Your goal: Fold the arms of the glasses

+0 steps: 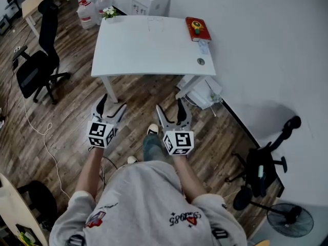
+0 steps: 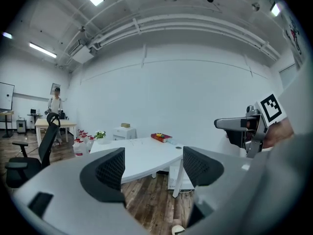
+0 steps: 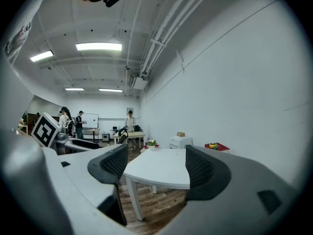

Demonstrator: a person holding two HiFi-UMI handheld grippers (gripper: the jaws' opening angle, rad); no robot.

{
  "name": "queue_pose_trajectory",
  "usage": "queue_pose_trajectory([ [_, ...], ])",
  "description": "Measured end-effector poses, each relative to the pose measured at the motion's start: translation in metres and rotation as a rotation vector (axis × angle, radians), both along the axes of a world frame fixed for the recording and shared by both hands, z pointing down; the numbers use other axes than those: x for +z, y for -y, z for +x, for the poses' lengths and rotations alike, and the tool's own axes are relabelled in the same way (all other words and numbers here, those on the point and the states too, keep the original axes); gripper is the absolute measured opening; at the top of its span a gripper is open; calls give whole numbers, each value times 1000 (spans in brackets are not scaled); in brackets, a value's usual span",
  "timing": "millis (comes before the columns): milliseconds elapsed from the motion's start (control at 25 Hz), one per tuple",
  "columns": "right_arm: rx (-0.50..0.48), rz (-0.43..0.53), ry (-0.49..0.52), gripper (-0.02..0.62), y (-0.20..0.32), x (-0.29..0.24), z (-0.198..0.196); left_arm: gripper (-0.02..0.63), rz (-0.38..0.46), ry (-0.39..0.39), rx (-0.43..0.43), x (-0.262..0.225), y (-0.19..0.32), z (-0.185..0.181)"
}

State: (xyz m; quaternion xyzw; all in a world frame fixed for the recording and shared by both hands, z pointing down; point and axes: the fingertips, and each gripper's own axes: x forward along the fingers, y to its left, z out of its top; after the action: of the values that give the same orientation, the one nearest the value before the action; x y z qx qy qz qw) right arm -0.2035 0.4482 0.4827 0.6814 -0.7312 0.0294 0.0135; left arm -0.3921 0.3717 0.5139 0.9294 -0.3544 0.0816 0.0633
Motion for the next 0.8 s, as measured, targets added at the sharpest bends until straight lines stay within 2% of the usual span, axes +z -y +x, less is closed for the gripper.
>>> queue_pose_trajectory([
  [240, 4, -8, 30, 350, 73, 1, 45, 356, -16, 23, -2, 2, 70, 44],
  [600, -42, 13, 37, 336, 201, -17, 136, 356, -10, 24, -41, -12, 192, 125],
  [800, -71, 15, 26, 333, 254, -21, 179, 356, -29, 26, -42, -13, 244, 170],
])
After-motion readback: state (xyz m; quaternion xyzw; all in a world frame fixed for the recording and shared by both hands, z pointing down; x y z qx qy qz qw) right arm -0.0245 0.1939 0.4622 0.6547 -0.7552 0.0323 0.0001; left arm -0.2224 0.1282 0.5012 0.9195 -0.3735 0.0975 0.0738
